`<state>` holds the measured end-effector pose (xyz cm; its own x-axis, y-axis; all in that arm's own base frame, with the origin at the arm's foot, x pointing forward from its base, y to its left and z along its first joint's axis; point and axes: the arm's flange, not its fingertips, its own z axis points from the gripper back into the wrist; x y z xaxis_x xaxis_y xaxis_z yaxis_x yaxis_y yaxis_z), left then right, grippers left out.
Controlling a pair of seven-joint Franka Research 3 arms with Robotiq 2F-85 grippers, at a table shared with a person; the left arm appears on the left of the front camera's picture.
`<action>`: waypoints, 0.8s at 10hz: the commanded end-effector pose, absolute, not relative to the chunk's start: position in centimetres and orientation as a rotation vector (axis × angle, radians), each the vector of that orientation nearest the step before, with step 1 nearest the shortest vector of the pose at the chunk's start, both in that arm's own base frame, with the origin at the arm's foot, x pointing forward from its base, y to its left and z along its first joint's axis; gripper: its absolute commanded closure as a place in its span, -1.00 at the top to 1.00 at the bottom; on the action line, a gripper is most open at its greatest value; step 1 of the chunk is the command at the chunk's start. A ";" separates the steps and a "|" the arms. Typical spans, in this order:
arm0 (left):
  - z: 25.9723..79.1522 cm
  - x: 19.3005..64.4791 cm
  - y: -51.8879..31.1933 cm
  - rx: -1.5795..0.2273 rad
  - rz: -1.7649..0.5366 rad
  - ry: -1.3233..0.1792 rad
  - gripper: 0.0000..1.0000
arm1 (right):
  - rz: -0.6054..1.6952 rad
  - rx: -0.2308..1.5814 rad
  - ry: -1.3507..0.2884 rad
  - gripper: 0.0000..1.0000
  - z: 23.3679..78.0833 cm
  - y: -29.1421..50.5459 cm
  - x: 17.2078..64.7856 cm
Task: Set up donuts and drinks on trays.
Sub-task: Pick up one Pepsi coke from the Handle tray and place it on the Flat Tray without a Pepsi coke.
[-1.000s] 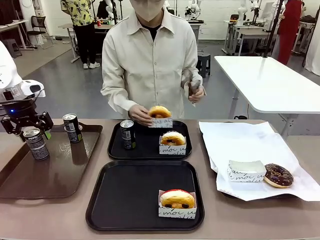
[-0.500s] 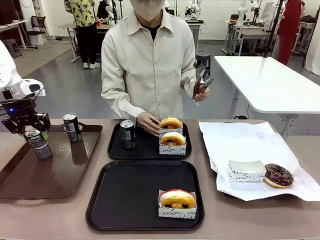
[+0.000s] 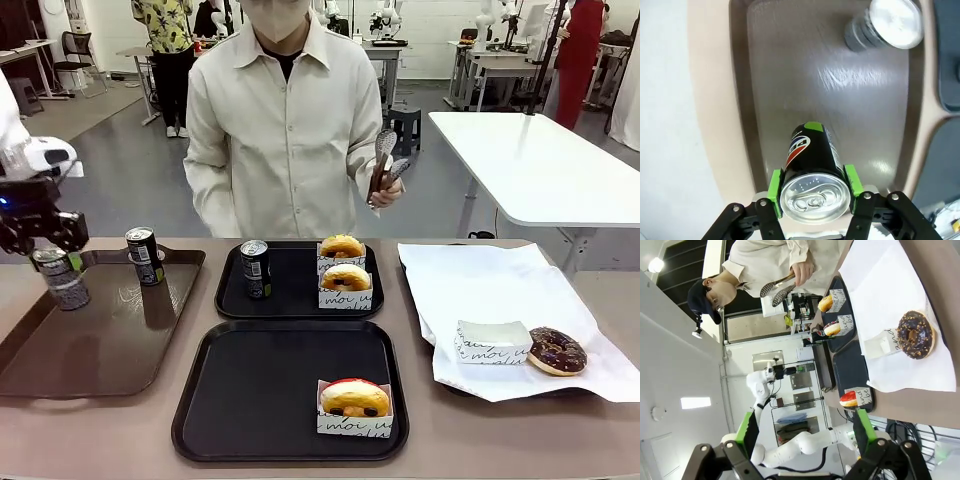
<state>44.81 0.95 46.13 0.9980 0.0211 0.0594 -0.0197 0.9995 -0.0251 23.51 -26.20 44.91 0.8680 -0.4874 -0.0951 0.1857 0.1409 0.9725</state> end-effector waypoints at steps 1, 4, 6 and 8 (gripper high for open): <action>52.2 38.8 -0.1 -0.009 -0.044 -0.050 -1.00 | -0.493 1.355 -0.267 1.00 45.0 -26.2 23.5; 54.5 35.6 -0.2 -0.039 -0.071 -0.045 -1.00 | -0.493 1.355 -0.267 1.00 45.0 -26.2 23.5; 54.3 36.2 1.4 -0.099 -0.022 -0.101 -1.00 | -0.493 1.355 -0.267 1.00 45.0 -26.2 23.5; 55.6 34.7 -0.4 -0.021 -0.035 -0.030 -1.00 | -0.493 1.355 -0.267 1.00 45.0 -26.2 23.5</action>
<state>35.16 0.13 54.95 0.9990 -0.0213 0.0404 0.0229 0.9989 -0.0417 23.49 -26.21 44.91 0.8678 -0.4877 -0.0949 0.1855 0.1408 0.9725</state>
